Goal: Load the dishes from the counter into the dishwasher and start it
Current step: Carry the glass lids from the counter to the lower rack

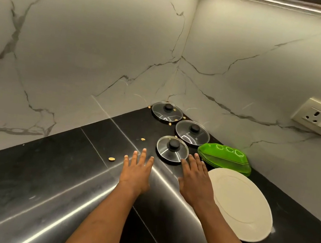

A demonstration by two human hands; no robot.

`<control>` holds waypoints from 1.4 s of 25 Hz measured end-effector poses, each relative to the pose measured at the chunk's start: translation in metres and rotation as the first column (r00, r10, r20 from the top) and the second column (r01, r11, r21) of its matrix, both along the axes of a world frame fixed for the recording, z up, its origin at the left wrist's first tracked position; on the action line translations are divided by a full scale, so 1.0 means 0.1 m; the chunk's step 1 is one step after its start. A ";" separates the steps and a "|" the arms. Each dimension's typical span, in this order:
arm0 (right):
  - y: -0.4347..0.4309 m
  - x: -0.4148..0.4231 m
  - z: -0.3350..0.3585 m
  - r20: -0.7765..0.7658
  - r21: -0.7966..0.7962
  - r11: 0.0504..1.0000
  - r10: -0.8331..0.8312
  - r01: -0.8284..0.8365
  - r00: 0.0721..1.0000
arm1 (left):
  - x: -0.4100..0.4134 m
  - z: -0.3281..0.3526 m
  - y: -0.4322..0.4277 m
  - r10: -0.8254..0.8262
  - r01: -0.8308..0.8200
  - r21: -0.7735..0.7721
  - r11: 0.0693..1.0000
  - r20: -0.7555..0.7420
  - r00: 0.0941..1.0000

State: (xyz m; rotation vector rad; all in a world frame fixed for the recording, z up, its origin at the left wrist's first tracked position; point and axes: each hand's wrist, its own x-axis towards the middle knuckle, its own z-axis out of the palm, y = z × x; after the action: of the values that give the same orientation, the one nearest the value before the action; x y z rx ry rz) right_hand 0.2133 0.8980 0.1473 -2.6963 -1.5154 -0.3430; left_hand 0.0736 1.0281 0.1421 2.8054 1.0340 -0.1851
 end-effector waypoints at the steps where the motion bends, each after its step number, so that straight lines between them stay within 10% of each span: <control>1: 0.12 0.06 -0.02 -0.004 -0.011 1.000 0.007 -0.007 1.000 | 0.08 -0.04 0.13 0.004 -0.004 -0.012 1.000 -0.003 1.000; 15: 1.81 1.39 -0.07 -0.037 -0.054 0.982 0.181 -0.182 0.983 | 1.46 -0.17 1.71 0.152 -0.151 -0.106 0.983 0.009 0.988; 23: 2.98 2.11 -0.52 -0.031 -0.140 0.952 0.271 -0.273 0.962 | 2.31 -0.37 2.38 0.160 -0.278 -0.353 0.893 -0.329 0.931; 35: 3.51 2.37 -0.42 0.161 -0.367 0.859 0.437 -0.358 0.885 | 2.38 -0.42 2.46 0.120 -0.252 -0.360 0.898 -0.350 0.929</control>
State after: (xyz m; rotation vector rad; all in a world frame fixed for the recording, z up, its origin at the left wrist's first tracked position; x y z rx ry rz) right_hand 0.4500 1.2486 0.1057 -2.5236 -2.3440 -0.4429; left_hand 0.3119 1.2737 0.1006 2.3320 1.1689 -0.7599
